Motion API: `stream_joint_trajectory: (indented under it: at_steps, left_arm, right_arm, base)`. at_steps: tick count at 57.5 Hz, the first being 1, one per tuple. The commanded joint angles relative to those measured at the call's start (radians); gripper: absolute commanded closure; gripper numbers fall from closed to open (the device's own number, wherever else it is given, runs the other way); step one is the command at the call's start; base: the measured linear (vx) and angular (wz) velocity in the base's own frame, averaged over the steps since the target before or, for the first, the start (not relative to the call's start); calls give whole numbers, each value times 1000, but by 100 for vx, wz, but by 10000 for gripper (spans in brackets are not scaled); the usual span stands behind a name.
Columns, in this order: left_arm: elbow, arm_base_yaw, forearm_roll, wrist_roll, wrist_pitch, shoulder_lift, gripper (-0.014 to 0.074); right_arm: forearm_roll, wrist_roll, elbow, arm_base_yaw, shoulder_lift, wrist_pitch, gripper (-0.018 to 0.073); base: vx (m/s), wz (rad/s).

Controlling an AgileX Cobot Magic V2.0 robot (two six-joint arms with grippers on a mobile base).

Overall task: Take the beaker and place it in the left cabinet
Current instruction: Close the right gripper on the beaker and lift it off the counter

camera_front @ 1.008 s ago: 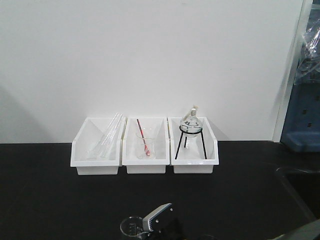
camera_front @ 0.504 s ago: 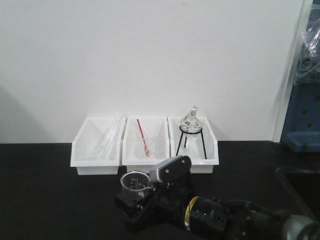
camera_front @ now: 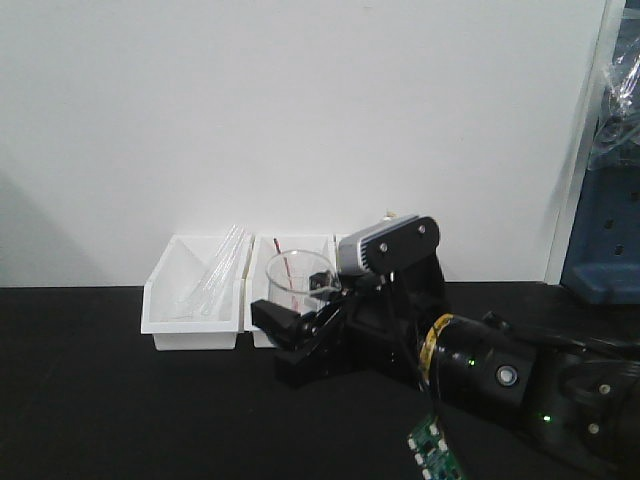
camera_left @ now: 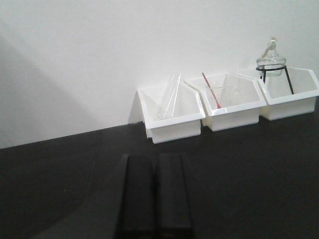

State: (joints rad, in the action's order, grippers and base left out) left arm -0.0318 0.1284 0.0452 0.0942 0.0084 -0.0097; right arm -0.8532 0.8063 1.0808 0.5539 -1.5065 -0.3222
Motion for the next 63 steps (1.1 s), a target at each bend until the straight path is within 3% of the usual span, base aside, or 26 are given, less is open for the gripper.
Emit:
stream_joint_trajectory:
  at_steps: [1, 39, 50, 63]
  left_arm:
    - [-16, 1, -3, -3, -84, -18, 595]
    - [-16, 1, -3, -3, -84, -18, 595]
    - [-16, 1, -3, -3, -84, -18, 595]
    - [-16, 1, -3, -3, -84, -18, 595]
  right_arm:
    - [5, 19, 45, -2, 54, 21, 533]
    - [-15, 30, 45, -2, 84, 31, 531]
    - [-42, 86, 30, -1, 135, 110, 531]
    - [-42, 86, -111, -1, 167, -11, 531]
  base:
    - [0, 0]
    - [0, 0]
    - [0, 0]
    - [0, 0]
